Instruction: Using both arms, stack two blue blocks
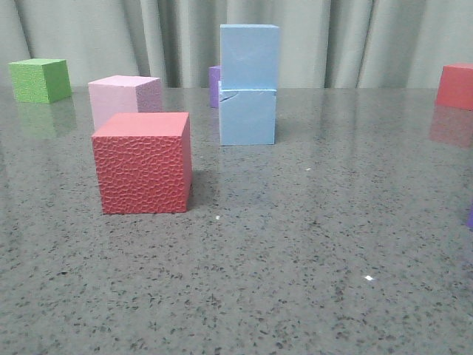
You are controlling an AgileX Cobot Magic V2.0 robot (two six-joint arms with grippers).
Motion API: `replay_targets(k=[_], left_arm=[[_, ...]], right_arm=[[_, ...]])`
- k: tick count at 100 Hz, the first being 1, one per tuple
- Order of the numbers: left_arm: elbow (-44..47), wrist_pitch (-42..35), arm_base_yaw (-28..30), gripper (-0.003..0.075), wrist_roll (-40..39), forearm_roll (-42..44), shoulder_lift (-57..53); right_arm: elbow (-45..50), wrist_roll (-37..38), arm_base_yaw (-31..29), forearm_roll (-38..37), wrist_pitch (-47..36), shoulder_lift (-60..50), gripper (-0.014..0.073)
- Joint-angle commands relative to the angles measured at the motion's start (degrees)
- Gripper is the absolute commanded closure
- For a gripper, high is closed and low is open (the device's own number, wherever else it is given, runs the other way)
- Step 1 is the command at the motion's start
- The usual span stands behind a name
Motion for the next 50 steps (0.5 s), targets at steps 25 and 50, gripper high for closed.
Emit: replay_targets(k=[25,50], left_arm=[[2.32,-4.03,0.18,0.0739,-0.63,-0.52,-1.89],[2.32,-4.03,0.18,0.0739,-0.63,-0.52,-1.89]], right_arm=[[3.94,-2.91,-0.44,-0.42,-20.02,-3.3,0.0662],[13.08,-19.07,-0.69,10.48,-28.2,-13.47,0.0662]])
